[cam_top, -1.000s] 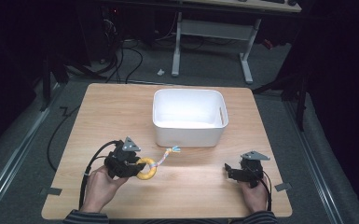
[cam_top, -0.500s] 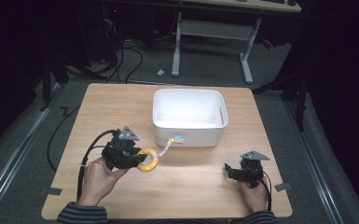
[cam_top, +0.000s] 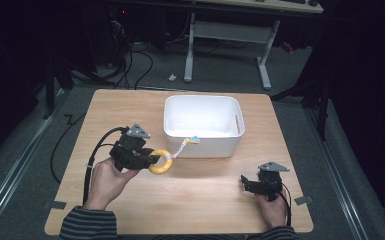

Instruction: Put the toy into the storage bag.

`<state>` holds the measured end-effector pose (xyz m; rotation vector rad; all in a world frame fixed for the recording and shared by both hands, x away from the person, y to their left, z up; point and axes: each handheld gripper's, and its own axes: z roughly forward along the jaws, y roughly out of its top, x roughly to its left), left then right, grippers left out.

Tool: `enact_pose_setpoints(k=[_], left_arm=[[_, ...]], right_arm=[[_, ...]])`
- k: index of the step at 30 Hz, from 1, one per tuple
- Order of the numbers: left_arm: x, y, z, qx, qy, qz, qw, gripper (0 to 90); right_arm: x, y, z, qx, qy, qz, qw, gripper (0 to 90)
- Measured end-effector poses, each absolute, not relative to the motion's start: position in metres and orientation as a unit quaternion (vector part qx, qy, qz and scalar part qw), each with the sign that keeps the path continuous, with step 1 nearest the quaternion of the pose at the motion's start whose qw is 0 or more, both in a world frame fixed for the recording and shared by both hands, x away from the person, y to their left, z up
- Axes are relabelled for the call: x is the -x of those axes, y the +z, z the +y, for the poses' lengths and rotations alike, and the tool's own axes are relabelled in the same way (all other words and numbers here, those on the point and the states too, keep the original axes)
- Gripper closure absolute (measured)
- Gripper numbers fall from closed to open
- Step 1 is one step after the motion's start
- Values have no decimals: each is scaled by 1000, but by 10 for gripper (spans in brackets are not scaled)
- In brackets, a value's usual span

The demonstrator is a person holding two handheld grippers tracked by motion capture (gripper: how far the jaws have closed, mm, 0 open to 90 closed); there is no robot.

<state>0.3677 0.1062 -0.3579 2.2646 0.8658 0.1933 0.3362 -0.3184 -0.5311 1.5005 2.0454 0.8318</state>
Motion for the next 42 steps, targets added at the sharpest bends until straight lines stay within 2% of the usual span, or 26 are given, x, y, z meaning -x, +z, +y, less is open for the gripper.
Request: enact_pose_setpoints(k=[30, 42], left_arm=[[-412, -326, 79, -864, 75, 343, 361, 671], [-435, -328, 58, -864, 81, 353, 351, 671]], right_arm=[[-336, -531, -318, -546, 303, 746, 232, 166], [-336, -531, -318, -544, 303, 747, 232, 166]])
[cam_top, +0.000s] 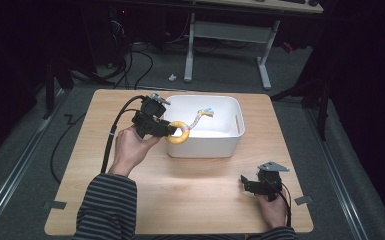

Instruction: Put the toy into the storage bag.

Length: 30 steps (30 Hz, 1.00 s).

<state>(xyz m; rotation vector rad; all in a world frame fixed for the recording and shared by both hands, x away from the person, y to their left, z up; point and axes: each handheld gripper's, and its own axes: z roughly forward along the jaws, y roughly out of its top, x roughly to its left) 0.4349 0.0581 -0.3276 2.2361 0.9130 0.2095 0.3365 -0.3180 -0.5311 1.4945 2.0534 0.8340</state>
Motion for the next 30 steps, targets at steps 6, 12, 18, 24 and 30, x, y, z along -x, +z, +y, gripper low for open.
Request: enact_pose_setpoints(k=[6, 12, 18, 24, 30], left_arm=[[-444, -332, 48, -864, 79, 355, 348, 671], [-453, -336, 40, -863, 79, 358, 347, 671], [-460, -340, 33, -864, 85, 361, 342, 670], [-465, -345, 29, -865, 88, 361, 338, 671], [-473, -354, 22, -863, 95, 369, 332, 671]], right_arm=[[-337, -531, -318, -543, 304, 748, 233, 166], [-336, -531, -318, -544, 304, 747, 232, 165], [-336, -531, -318, -544, 304, 747, 232, 166], [-336, -531, -318, -542, 304, 748, 233, 166], [-336, -531, -318, -542, 304, 748, 233, 166]])
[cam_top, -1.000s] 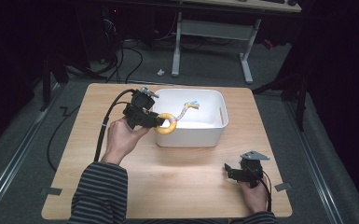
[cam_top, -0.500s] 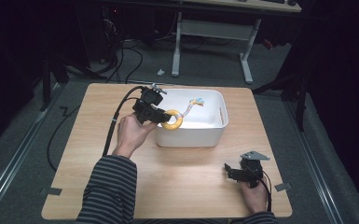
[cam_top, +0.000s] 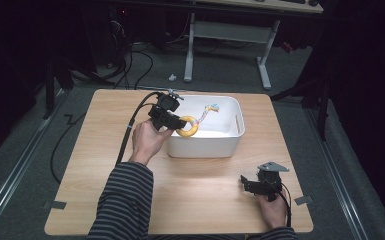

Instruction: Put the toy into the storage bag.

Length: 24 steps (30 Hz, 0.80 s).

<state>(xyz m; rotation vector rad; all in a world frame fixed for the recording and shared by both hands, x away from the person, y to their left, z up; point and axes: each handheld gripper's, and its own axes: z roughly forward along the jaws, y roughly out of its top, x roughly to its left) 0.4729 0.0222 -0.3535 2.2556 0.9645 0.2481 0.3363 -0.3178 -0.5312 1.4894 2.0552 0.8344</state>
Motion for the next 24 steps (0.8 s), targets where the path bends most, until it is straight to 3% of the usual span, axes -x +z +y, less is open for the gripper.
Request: enact_pose_setpoints(k=[24], left_arm=[[-488, -373, 6, -870, 107, 375, 300, 670]], right_arm=[[-336, -531, -318, -543, 304, 748, 232, 166]])
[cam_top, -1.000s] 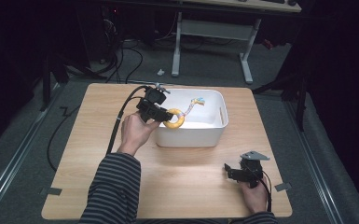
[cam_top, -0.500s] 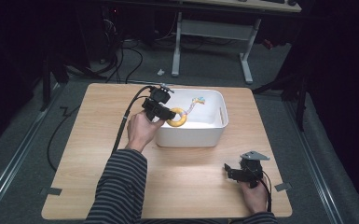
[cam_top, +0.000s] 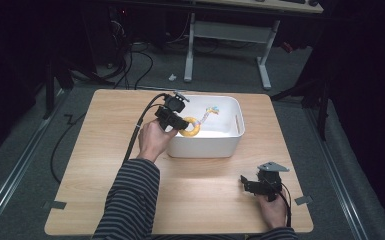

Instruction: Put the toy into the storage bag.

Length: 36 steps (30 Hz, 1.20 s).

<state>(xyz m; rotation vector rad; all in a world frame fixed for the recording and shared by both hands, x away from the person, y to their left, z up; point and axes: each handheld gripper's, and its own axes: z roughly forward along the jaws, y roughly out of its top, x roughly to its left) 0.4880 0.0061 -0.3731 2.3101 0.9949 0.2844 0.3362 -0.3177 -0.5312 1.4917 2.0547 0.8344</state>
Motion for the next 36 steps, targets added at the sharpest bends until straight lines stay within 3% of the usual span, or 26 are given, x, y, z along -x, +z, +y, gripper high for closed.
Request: enact_pose_setpoints(k=[25, 36], left_arm=[[-492, -390, 3, -873, 90, 387, 284, 653], [-483, -375, 13, -857, 101, 386, 326, 452]], right_arm=[[-336, -531, -318, -543, 304, 748, 232, 166], [-336, -531, -318, -541, 304, 749, 233, 165]])
